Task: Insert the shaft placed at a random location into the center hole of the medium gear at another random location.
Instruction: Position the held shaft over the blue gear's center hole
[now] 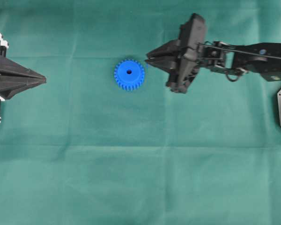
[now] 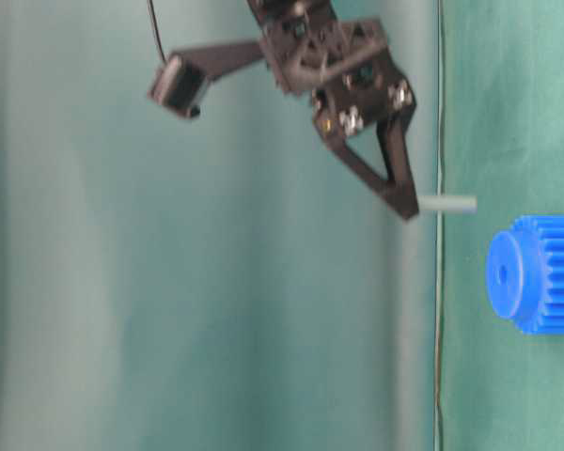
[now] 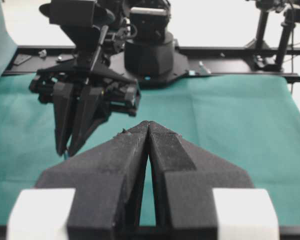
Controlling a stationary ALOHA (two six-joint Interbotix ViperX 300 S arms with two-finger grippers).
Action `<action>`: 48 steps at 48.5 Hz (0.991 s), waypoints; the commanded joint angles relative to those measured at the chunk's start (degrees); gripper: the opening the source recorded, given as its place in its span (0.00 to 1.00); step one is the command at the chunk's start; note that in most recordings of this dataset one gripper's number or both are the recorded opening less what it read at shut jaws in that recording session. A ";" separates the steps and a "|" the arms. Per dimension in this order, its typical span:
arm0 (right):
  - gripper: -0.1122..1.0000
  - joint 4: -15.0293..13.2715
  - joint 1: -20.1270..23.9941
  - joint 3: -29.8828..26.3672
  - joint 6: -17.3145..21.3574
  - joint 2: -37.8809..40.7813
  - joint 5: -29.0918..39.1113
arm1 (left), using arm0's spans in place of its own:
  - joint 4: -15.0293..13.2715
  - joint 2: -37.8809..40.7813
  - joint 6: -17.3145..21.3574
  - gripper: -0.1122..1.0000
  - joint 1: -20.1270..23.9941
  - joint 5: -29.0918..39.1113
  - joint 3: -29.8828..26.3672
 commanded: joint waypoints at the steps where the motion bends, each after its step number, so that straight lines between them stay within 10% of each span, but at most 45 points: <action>1: 0.22 -0.09 0.62 -3.60 -0.79 0.97 0.79 | 0.18 0.53 0.09 0.10 0.00 -0.09 -0.79; 48: 0.22 -0.62 1.58 -9.67 -0.62 5.54 1.85 | 0.35 0.53 0.26 0.10 0.62 0.53 -0.79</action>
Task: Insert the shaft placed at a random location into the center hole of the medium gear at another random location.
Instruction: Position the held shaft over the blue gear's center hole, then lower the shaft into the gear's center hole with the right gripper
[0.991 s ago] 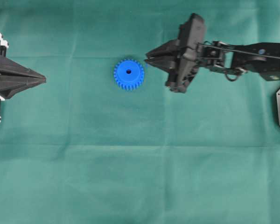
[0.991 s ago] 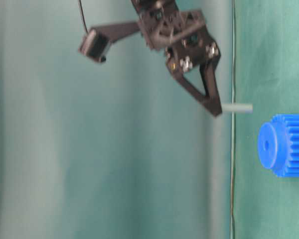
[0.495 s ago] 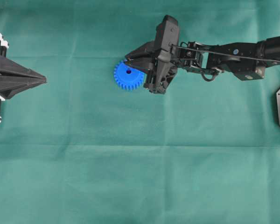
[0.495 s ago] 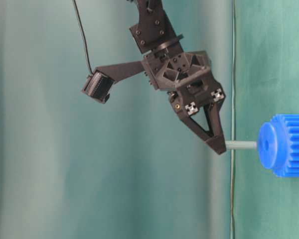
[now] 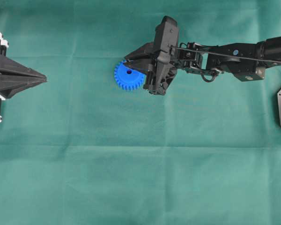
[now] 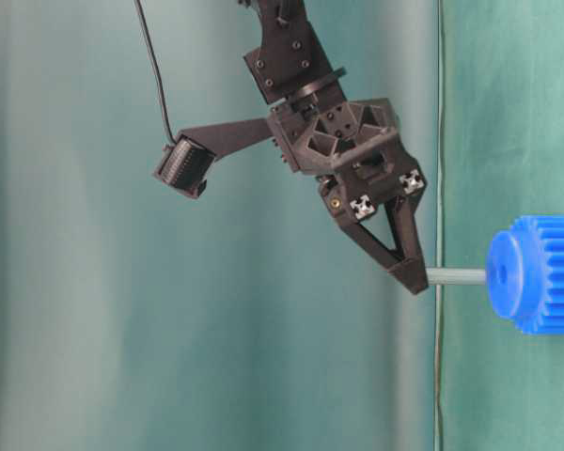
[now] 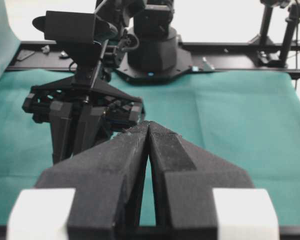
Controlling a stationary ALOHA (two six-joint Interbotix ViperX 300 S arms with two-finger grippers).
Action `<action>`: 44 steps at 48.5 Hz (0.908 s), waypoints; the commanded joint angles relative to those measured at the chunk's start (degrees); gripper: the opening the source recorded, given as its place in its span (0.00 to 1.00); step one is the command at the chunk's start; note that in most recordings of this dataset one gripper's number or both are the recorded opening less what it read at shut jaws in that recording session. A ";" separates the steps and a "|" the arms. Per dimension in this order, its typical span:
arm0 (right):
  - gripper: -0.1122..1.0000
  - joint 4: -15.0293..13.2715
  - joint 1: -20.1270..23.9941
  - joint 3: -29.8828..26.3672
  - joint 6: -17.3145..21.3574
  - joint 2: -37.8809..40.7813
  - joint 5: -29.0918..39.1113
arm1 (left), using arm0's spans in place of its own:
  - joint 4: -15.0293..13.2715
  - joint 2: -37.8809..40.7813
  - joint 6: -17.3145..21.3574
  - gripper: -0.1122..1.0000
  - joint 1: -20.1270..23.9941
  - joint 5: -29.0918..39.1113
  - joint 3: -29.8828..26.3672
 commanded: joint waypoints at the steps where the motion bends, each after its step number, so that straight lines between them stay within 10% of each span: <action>1: 0.22 0.00 0.18 -1.32 -0.62 -0.88 0.09 | 0.18 0.35 0.09 0.10 0.09 -0.35 -0.79; 44: 0.22 0.26 0.62 -0.79 -0.18 0.79 -0.09 | 0.18 0.35 0.09 0.10 0.26 -0.53 -0.79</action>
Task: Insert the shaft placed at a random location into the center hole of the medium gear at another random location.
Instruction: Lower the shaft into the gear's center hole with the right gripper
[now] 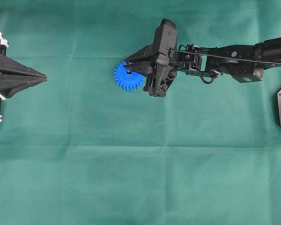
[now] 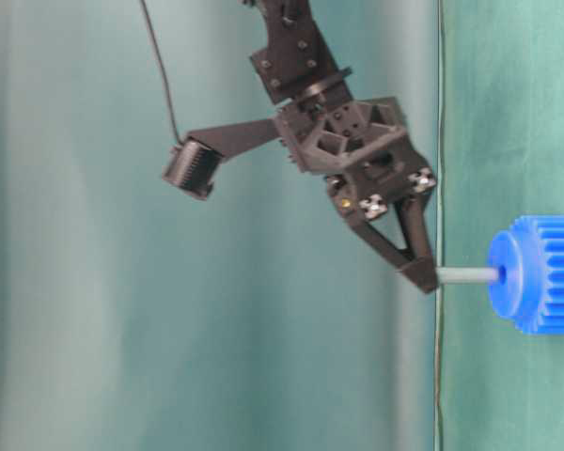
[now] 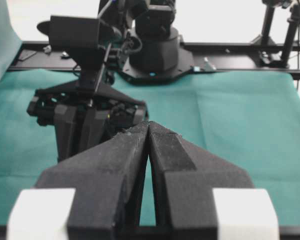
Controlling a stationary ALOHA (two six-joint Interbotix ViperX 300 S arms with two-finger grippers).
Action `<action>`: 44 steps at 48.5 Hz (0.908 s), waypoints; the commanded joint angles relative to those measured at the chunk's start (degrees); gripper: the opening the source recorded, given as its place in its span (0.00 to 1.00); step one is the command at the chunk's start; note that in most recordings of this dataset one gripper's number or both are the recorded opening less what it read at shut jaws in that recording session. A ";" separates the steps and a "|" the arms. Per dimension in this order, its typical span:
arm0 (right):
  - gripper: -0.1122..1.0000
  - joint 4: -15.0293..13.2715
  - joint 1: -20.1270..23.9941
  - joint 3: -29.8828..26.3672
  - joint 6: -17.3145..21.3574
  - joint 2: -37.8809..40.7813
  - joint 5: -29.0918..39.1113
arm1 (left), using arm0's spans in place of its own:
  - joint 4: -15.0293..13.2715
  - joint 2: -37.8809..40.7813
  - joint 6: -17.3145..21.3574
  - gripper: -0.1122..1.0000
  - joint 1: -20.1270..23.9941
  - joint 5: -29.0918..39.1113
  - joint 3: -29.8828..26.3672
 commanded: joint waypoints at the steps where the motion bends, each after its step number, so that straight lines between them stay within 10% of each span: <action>1: 0.22 0.18 0.26 -0.88 -0.18 -0.35 -0.18 | 0.18 0.35 0.00 0.10 0.18 -0.53 -0.79; 44: 0.22 0.35 0.35 -1.32 -0.09 5.01 -3.25 | 0.18 0.35 0.09 0.10 0.18 -0.44 -0.79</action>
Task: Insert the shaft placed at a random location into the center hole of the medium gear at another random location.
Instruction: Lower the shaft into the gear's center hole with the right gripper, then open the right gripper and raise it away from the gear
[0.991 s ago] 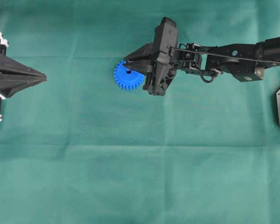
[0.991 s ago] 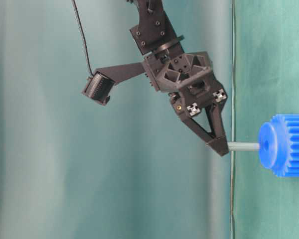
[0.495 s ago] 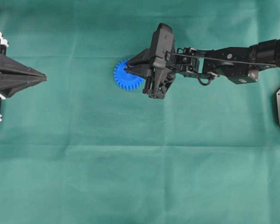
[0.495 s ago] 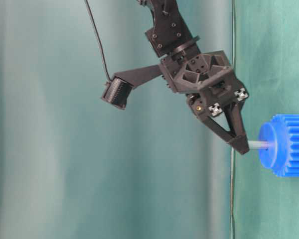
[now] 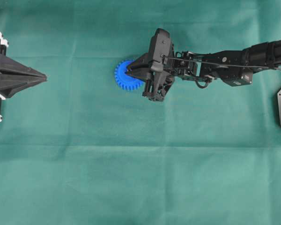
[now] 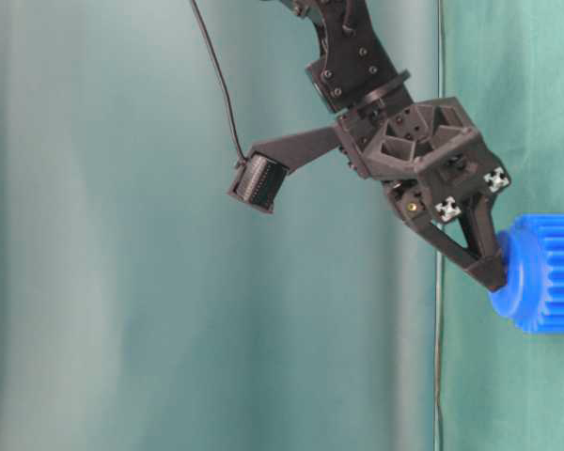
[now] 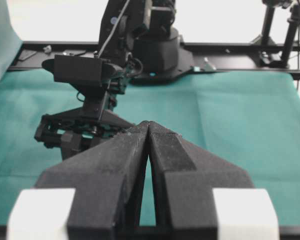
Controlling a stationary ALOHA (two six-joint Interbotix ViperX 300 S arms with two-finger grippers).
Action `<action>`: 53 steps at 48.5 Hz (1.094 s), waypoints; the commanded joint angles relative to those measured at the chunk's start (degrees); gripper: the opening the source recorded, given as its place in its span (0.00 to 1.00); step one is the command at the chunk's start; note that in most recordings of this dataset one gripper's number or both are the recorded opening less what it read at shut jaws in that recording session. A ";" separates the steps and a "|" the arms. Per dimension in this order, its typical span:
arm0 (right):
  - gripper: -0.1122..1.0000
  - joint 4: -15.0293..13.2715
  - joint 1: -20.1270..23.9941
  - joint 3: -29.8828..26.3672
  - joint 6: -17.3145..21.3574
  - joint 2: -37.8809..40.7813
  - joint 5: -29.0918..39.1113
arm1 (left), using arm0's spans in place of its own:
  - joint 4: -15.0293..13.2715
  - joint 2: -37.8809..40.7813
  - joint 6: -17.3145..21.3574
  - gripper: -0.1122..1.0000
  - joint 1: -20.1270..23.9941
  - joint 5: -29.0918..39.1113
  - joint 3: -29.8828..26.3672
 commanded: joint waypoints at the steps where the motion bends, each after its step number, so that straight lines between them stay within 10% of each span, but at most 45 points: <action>1: 0.22 0.18 0.09 -1.14 -0.09 -0.53 -0.97 | 0.09 0.35 0.18 0.10 0.09 -0.35 -0.79; 40: 0.24 0.00 0.09 -1.14 -0.18 -0.35 -0.44 | 0.09 0.44 0.18 0.10 0.09 -0.26 -0.79; 53: 0.85 0.09 0.18 -1.23 -0.09 -0.53 -0.70 | 0.09 0.44 0.18 0.10 0.09 -0.26 -0.79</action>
